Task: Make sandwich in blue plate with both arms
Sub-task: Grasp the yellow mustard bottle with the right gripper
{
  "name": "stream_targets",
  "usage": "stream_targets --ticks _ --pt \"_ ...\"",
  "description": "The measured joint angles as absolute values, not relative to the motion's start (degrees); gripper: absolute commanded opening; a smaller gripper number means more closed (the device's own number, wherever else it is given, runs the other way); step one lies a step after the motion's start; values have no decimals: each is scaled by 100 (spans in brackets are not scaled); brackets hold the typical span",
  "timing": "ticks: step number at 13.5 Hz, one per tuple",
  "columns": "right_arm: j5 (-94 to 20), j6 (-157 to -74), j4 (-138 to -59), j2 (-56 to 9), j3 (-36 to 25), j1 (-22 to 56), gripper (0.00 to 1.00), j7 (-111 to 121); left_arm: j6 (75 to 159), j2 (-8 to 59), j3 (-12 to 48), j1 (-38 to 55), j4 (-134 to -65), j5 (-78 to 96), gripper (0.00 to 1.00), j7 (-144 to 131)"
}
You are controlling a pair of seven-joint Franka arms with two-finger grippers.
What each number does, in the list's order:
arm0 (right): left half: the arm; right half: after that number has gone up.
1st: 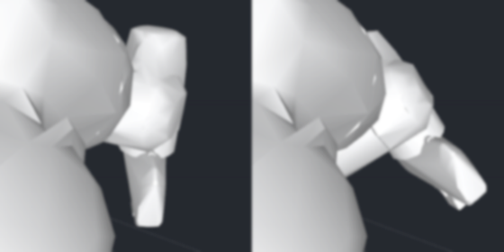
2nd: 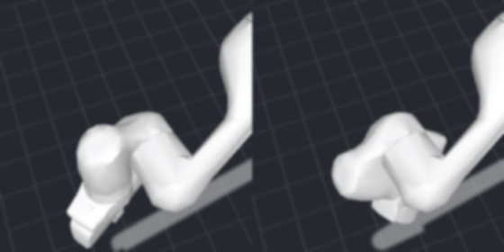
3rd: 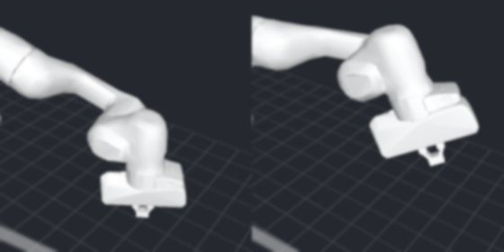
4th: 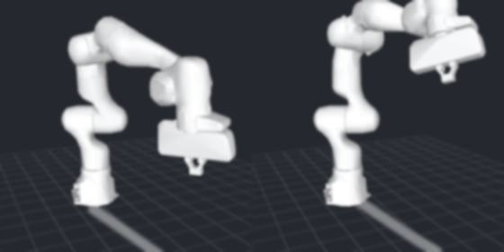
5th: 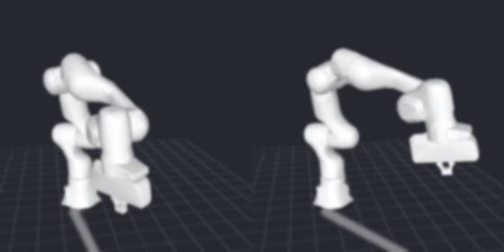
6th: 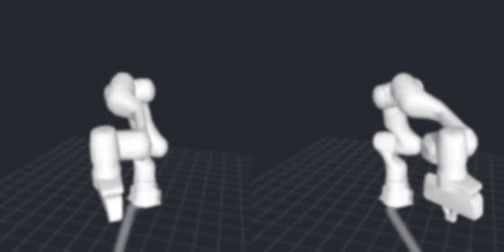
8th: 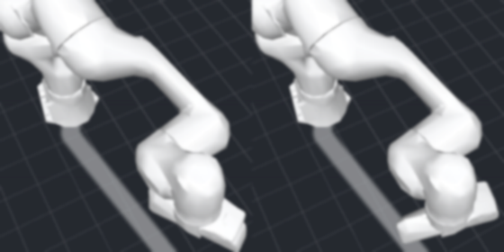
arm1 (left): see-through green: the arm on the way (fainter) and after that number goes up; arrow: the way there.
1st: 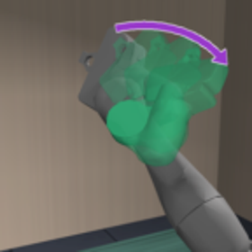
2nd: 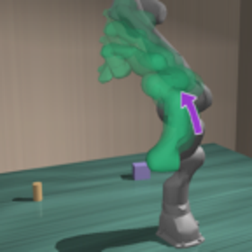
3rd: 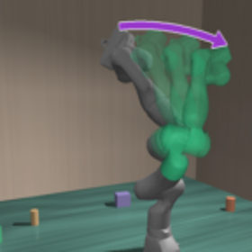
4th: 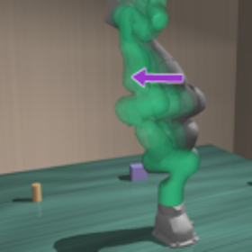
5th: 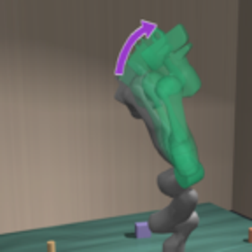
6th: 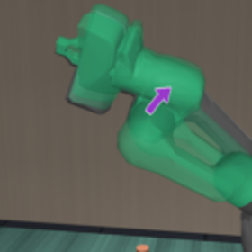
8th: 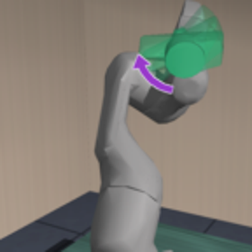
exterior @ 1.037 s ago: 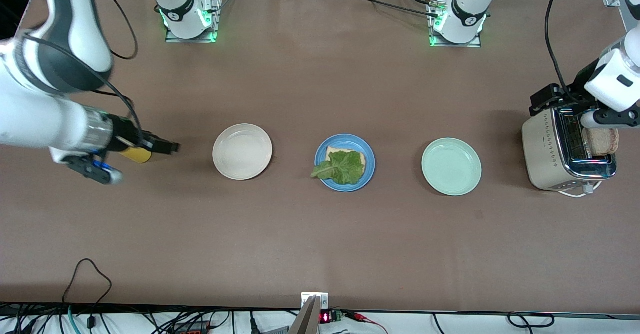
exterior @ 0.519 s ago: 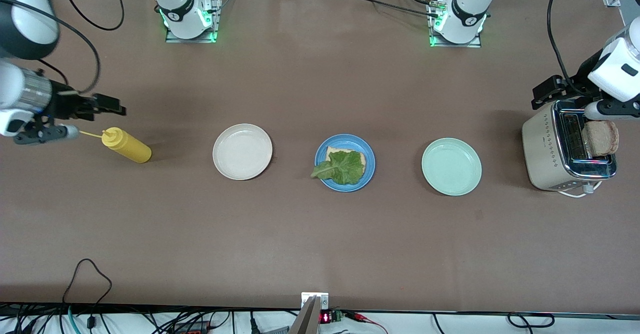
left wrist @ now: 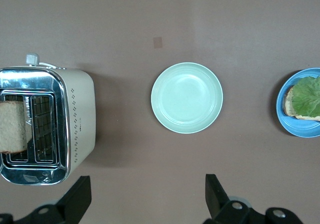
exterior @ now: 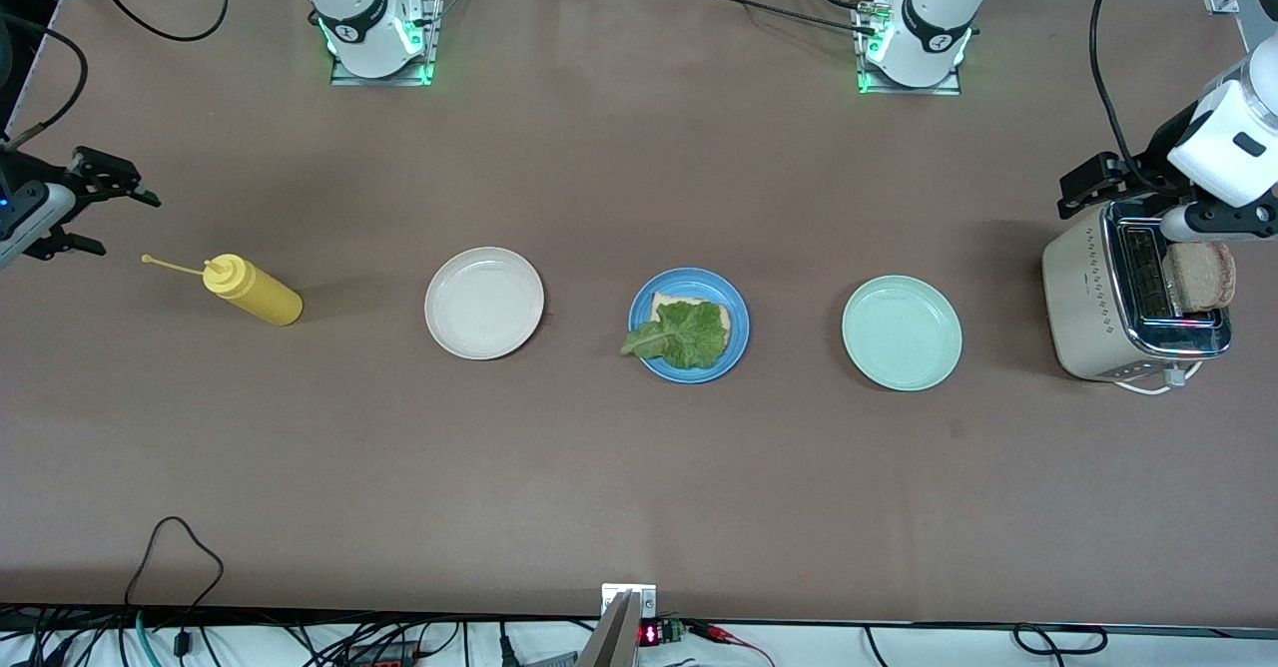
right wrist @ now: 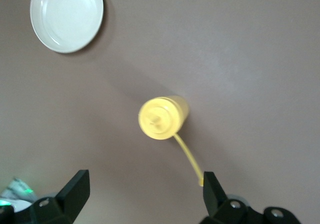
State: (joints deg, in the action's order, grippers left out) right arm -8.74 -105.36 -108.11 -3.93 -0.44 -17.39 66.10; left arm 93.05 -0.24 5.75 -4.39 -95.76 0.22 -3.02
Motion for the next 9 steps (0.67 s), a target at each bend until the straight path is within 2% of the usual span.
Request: stream_targets --ticks 4,9 --pt "-1438 -11160 -11222 -509 -35 -2161 100 8244 9249 -24 575 -439 -9577 22 100 -302" --pt "-2427 -11294 -11364 -975 -28 -2765 100 10196 9224 -25 575 -439 -9580 22 100 -302"
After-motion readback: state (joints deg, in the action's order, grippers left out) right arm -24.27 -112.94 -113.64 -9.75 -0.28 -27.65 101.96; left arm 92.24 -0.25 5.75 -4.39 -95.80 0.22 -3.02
